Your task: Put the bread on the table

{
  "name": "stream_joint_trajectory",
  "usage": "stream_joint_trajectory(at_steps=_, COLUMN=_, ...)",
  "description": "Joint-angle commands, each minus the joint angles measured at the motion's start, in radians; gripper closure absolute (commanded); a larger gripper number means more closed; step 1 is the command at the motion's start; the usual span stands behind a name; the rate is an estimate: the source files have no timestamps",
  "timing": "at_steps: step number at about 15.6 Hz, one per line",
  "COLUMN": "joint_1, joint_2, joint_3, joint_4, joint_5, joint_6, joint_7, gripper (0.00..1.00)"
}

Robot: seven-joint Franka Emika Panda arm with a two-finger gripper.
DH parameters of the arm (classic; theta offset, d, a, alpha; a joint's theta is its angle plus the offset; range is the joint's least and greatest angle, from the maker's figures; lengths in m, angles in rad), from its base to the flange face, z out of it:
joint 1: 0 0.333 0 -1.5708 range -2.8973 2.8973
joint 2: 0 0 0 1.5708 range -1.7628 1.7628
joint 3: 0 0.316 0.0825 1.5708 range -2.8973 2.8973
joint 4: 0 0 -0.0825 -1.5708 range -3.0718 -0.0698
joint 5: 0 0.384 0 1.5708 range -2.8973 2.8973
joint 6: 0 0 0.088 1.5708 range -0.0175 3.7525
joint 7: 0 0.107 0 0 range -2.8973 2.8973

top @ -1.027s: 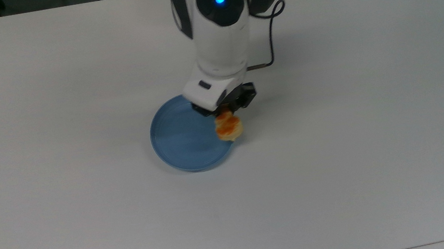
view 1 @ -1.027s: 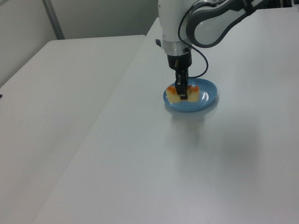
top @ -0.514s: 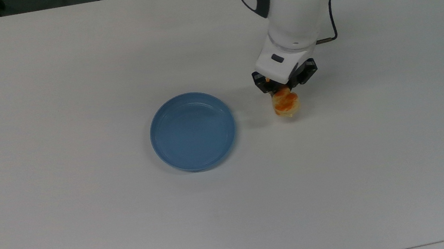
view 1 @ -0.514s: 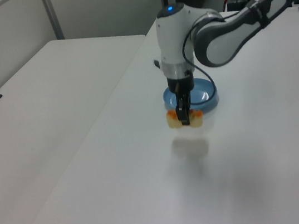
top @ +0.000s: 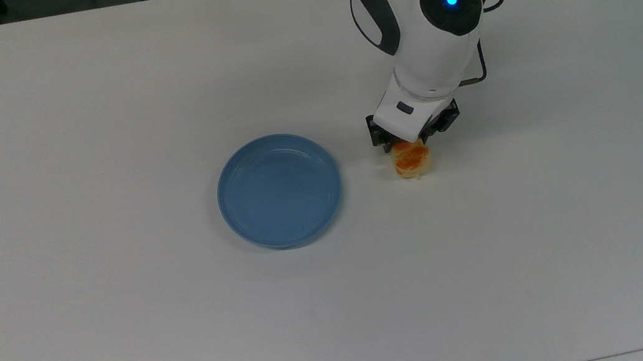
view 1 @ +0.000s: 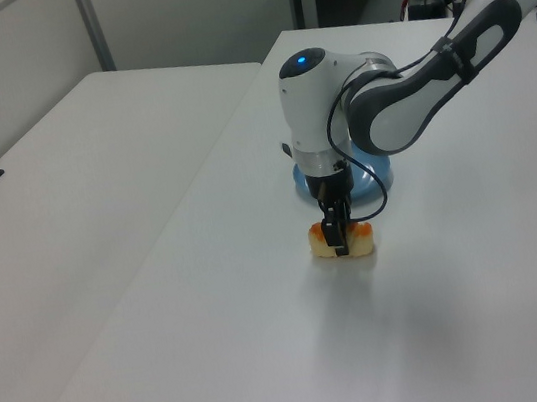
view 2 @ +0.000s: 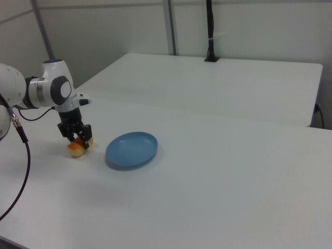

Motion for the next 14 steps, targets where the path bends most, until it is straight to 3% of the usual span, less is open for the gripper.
stream_joint_trajectory(at_steps=1, joint_1=0.002, joint_2=-0.041, joint_3=-0.012, joint_4=0.0, joint_5=-0.018, joint_6=-0.015, joint_7=0.007, gripper=0.0)
stream_joint_trajectory(at_steps=5, joint_1=-0.006, joint_2=-0.11, joint_3=-0.016, joint_4=-0.001, joint_5=-0.018, joint_6=-0.082, joint_7=-0.038, gripper=0.0)
stream_joint_trajectory(at_steps=11, joint_1=-0.17, joint_2=-0.328, joint_3=-0.015, joint_4=-0.004, joint_5=0.001, joint_6=-0.294, joint_7=-0.278, gripper=0.0)
stream_joint_trajectory(at_steps=14, joint_1=-0.247, joint_2=-0.428, joint_3=-0.016, joint_4=-0.011, joint_5=0.002, joint_6=-0.398, joint_7=-0.308, gripper=0.0)
